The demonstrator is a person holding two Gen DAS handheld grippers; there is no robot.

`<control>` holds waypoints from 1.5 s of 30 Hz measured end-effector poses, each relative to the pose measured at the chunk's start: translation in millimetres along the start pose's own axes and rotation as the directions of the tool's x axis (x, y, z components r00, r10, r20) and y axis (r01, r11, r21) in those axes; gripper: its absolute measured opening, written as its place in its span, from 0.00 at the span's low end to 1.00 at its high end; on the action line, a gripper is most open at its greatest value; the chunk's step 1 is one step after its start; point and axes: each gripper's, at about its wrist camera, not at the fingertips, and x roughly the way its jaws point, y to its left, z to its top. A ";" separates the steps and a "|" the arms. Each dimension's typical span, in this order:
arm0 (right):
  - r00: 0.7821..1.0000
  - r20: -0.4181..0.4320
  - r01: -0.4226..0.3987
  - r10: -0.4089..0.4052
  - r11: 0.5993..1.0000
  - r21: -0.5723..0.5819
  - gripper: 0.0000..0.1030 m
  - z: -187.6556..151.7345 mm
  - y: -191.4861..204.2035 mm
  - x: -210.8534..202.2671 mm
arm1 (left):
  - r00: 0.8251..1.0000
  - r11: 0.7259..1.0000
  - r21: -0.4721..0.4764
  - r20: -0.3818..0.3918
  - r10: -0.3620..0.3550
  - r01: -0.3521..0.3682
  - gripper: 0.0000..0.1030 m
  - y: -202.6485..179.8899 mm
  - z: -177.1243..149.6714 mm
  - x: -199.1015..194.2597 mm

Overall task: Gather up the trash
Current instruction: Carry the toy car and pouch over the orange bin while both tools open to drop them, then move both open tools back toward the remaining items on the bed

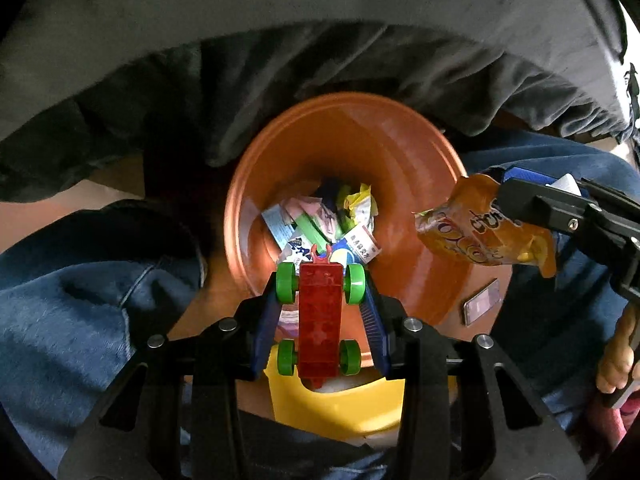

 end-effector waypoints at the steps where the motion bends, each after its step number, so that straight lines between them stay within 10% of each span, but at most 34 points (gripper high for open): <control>1: 1.000 -0.009 -0.001 0.001 1.000 0.007 0.17 0.0 -0.9 4.0 | 1.000 1.000 -0.001 -0.009 0.008 -0.008 0.37 -0.1 0.8 3.8; 8: 0.999 -0.036 0.004 -0.002 0.999 0.042 0.21 6.1 -10.7 19.7 | 0.998 1.000 -0.005 -0.064 0.027 -0.028 0.39 0.2 7.7 23.2; 10: 1.000 -0.022 0.009 -0.008 0.999 0.045 0.60 8.8 -11.2 17.0 | 0.997 0.999 -0.011 -0.068 0.044 -0.044 0.60 1.4 8.1 25.3; 15: 0.999 0.020 0.036 -0.037 0.998 0.052 0.77 13.5 -11.1 5.0 | 0.997 0.998 -0.036 -0.055 0.057 -0.059 0.77 3.6 8.9 24.8; 45: 0.994 0.029 0.107 -0.109 0.992 0.062 0.82 10.7 -12.9 -10.4 | 0.999 0.998 -0.051 -0.025 0.039 -0.041 0.78 5.2 6.3 -2.6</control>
